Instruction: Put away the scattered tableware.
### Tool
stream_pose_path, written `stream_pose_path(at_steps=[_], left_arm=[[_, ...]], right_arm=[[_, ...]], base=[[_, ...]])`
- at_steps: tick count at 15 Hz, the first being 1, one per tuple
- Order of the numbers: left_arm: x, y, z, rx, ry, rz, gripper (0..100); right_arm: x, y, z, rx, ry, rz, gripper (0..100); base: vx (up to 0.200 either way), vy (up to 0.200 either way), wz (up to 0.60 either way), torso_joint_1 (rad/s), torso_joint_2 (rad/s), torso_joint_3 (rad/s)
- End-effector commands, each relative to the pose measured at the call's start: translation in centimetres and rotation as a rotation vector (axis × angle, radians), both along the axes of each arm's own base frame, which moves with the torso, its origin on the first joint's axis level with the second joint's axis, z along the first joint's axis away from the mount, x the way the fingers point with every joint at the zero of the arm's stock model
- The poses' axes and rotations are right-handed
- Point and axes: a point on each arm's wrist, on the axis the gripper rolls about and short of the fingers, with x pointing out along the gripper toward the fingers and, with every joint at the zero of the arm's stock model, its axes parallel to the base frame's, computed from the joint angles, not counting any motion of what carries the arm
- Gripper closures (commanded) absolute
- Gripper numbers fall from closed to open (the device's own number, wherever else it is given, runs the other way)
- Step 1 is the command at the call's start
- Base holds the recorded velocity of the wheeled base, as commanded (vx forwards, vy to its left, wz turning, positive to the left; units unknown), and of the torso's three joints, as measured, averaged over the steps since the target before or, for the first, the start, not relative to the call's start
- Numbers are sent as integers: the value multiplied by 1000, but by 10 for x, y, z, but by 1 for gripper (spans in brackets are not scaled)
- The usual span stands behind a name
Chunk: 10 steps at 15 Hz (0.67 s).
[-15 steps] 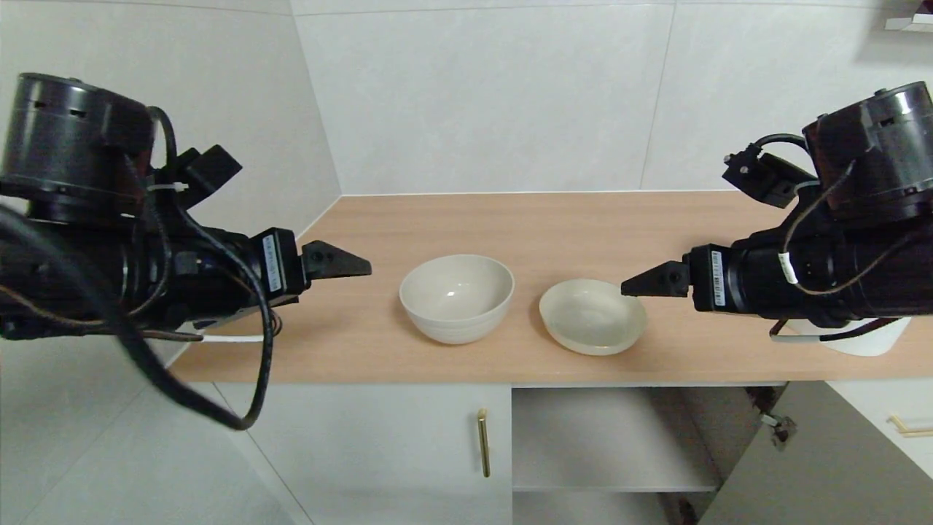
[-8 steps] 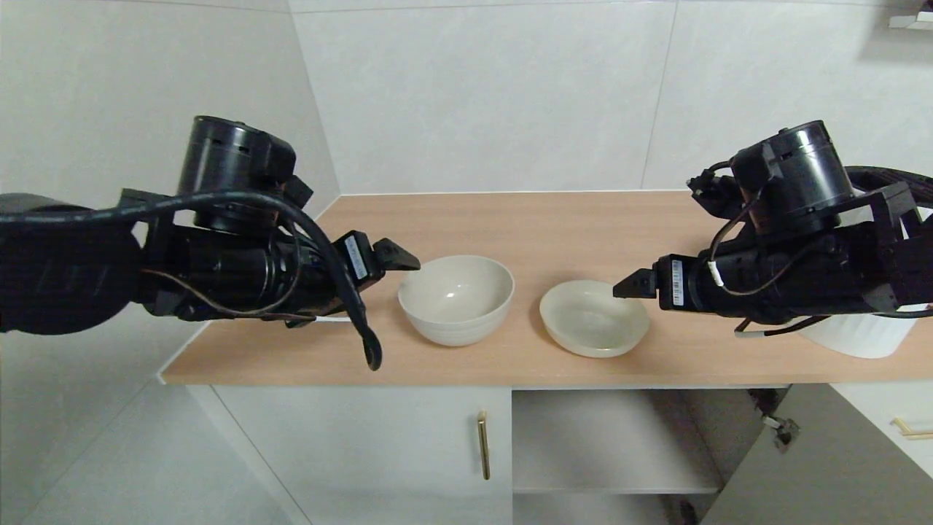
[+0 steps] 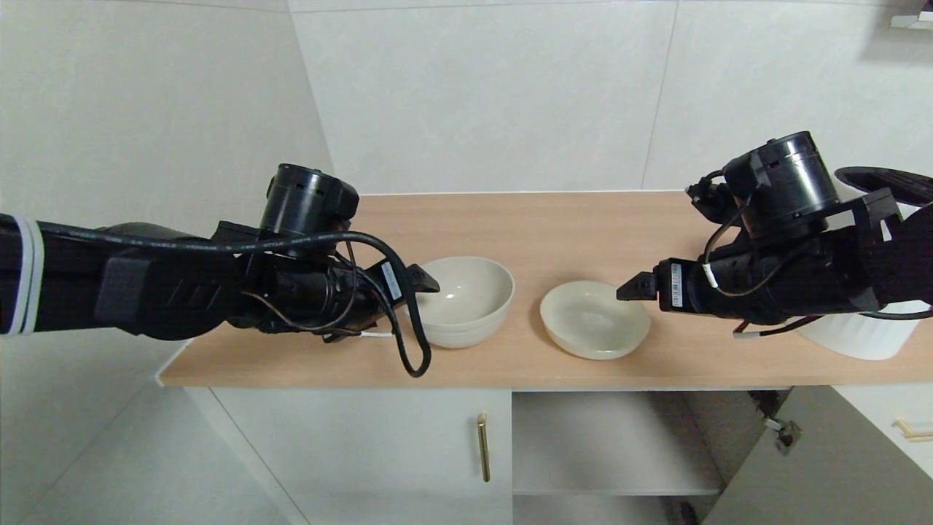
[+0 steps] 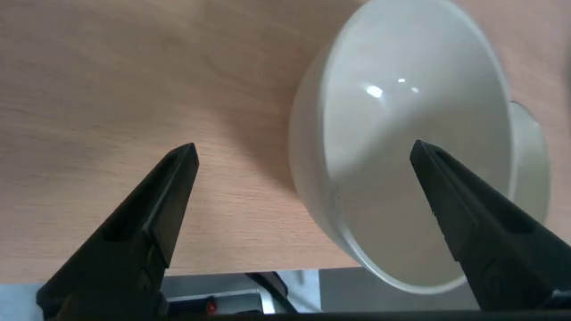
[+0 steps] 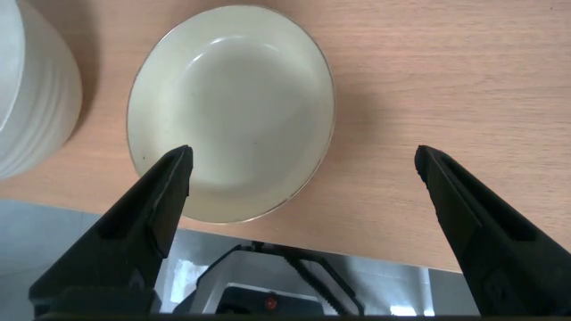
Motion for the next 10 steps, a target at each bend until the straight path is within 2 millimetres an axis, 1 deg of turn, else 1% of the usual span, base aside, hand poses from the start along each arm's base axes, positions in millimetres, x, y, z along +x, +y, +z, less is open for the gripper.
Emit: stream_pose_path(at_steps=[1, 3, 4, 10], left_arm=[[1, -1, -2, 3, 6, 0, 0], [1, -1, -2, 4, 6, 0, 0], [1, -2, -2, 4, 6, -2, 100], [-1, -1, 2, -2, -5, -3, 100]], right_arm=[[0, 0, 0, 0, 0, 0, 0], [0, 0, 0, -1, 1, 0, 0], [0, 0, 0, 0, 0, 0, 0], [1, 0, 0, -1, 0, 1, 0]], base=[[0, 0, 0, 0, 0, 0], [0, 0, 0, 0, 0, 0], [0, 0, 0, 0, 0, 0], [0, 0, 0, 0, 0, 0]])
